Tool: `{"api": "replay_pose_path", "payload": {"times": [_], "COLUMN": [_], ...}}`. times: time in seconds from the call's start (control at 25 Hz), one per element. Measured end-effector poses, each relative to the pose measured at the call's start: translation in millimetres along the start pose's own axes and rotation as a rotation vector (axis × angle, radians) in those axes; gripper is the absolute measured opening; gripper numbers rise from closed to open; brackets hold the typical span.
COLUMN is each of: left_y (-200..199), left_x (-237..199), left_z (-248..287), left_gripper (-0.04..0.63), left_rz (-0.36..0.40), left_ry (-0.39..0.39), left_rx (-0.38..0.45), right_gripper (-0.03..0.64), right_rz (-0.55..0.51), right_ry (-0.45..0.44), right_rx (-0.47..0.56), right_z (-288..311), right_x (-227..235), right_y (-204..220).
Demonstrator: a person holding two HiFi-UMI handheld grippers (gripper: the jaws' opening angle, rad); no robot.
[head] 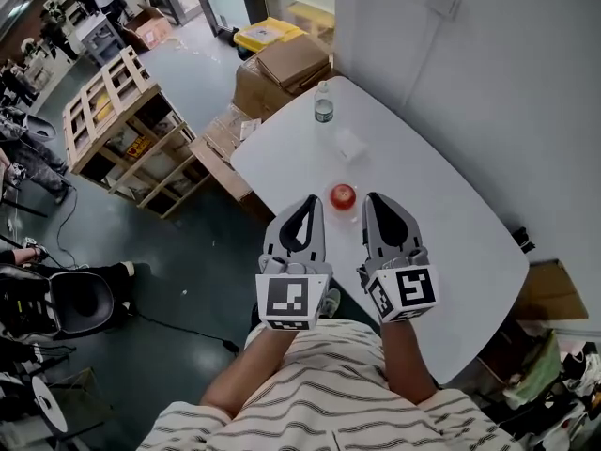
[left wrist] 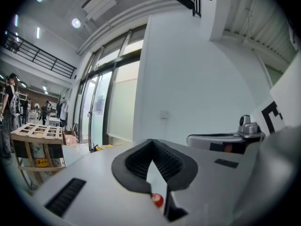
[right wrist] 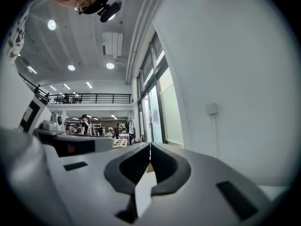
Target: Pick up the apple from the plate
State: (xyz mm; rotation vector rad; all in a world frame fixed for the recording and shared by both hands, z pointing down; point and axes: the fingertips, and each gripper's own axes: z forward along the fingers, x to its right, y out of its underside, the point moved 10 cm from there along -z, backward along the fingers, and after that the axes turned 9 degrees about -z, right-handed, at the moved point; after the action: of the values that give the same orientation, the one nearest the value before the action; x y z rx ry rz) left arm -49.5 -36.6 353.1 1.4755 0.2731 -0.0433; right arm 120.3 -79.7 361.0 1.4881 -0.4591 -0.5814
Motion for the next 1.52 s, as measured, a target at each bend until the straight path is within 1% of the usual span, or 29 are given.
{"api": "replay_pose_path", "payload": {"times": [0.16, 0.32, 0.52, 0.64, 0.92, 1.0, 1.2, 1.44, 1.52], "left_y": [12.2, 16.4, 20.7, 20.5, 33.3, 34.7, 40.8, 46.7, 48.4], "left_x": [0.8, -8.4, -16.4, -19.4, -37.6, -41.4, -50.2, -58.6, -59.3], "left_z": [5.0, 11.5, 24.2, 30.3, 41.2, 44.4, 51.6, 58.5, 60.8], "left_gripper": [0.005, 0.005, 0.005, 0.005, 0.005, 0.005, 0.005, 0.005, 0.005], "left_rz": [-0.013, -0.014, -0.025, -0.012, -0.021, -0.024, -0.046, -0.064, -0.062], "left_ry": [0.009, 0.008, 0.041, 0.064, 0.061, 0.063, 0.060, 0.055, 0.054], "left_rx": [-0.023, -0.042, -0.068, -0.075, -0.108, -0.111, -0.129, -0.145, -0.151], "right_gripper": [0.014, 0.014, 0.014, 0.014, 0.015, 0.065, 0.124, 0.176, 0.206], "right_rz": [0.003, 0.003, 0.035, 0.044, 0.054, 0.070, 0.131, 0.140, 0.147], "right_ry": [-0.010, -0.015, -0.048, -0.036, -0.024, -0.029, -0.044, -0.044, -0.051], "right_rx": [-0.043, -0.070, -0.120, -0.155, -0.228, -0.247, -0.288, -0.369, -0.407], "right_z": [5.9, 18.8, 34.9, 42.6, 59.2, 63.7, 73.6, 80.7, 82.9], "right_x": [5.1, 6.1, 9.5, 13.3, 15.0, 14.8, 14.4, 11.6, 11.9], "right_y": [17.8, 31.7, 62.6, 80.6, 114.6, 122.8, 144.5, 171.3, 181.5]}}
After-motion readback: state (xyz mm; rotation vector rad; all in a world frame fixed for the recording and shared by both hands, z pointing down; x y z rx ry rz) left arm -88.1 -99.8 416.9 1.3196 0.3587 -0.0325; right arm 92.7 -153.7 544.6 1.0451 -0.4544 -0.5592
